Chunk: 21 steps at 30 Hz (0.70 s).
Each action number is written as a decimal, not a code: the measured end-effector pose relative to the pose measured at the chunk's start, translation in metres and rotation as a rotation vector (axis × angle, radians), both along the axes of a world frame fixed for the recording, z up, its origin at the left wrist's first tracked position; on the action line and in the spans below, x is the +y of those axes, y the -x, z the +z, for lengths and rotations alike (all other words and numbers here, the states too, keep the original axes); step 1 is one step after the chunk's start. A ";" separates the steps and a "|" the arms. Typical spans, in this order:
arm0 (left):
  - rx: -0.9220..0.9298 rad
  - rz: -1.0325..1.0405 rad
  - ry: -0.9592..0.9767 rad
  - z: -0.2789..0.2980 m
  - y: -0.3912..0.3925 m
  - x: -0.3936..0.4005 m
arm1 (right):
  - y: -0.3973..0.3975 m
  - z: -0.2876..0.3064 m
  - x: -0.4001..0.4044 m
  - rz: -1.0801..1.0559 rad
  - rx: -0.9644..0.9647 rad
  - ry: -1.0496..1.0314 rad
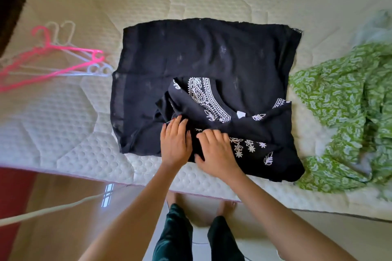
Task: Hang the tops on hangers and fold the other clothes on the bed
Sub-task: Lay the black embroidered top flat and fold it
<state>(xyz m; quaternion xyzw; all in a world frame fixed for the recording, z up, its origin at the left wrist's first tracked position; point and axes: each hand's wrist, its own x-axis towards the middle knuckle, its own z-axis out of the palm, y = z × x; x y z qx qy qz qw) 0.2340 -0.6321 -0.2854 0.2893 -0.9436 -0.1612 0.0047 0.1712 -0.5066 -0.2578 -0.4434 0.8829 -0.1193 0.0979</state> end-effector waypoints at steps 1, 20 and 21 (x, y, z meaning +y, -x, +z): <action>-0.011 0.061 -0.002 0.000 -0.011 -0.011 | -0.014 -0.003 -0.016 0.058 -0.010 -0.040; -0.056 0.004 0.062 0.009 -0.099 -0.034 | -0.038 -0.002 -0.058 0.303 -0.363 -0.290; -0.036 -0.027 0.075 0.009 -0.100 -0.031 | -0.039 -0.003 -0.055 0.288 -0.340 -0.260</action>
